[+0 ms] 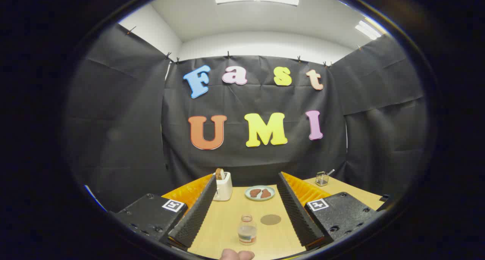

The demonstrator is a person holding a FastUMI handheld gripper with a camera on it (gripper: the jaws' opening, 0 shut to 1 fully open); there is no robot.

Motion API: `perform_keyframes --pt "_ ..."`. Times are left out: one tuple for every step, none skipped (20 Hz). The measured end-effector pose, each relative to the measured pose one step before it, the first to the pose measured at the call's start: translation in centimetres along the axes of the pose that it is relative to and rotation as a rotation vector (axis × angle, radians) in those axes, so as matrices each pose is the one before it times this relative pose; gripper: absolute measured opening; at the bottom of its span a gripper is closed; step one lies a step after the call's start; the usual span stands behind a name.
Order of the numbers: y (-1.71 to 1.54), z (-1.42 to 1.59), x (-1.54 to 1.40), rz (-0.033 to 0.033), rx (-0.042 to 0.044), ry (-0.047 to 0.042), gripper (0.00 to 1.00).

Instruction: Take the bottle from table, then pour the juice into the cup, finally place the bottle on the coaster

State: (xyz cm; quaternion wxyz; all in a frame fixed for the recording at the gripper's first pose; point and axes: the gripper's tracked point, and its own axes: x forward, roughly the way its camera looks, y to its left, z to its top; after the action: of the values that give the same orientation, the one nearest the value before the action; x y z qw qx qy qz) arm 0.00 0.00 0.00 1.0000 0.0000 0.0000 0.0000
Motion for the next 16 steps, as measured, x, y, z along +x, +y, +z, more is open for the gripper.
perform_keyframes --pt "0.322 0.065 -0.066 0.00588 0.00017 -0.00316 1.0" --pt "0.072 0.043 0.001 0.00127 -0.00059 0.00069 1.0" --pt "-0.114 -0.098 0.054 -0.00212 -0.00238 0.00113 1.0" --pt "-0.032 0.04 -0.064 -0.00338 -0.00082 0.00227 1.0" --pt "0.135 0.036 -0.028 0.00118 0.00025 -0.00091 1.0" --pt "0.287 0.104 0.0 0.00607 -0.00378 -0.00057 1.0" --pt "0.124 0.113 0.008 0.00124 -0.00608 0.00106 1.0" --pt "-0.013 0.109 -0.055 -0.00076 -0.00512 -0.00088 1.0" --pt "0.063 0.061 -0.218 0.00096 -0.002 -0.00021 1.0" --pt "0.14 0.074 -0.174 0.00221 0.00154 -0.00099 1.0" --pt "0.112 0.146 -0.076 0.0035 0.00363 -0.00191 1.0" --pt "0.056 0.054 -0.061 0.00304 0.00329 -0.00075 1.0" --pt "0.037 0.07 -0.091 0.00142 0.00286 -0.00107 1.0" --pt "0.087 0.137 -0.055 0.00308 -0.00144 -0.00098 1.0" --pt "-0.066 -0.046 -0.081 -0.00222 -0.00353 0.00247 1.0" --pt "-0.153 -0.028 -0.055 -0.00463 -0.0029 0.00342 1.0"
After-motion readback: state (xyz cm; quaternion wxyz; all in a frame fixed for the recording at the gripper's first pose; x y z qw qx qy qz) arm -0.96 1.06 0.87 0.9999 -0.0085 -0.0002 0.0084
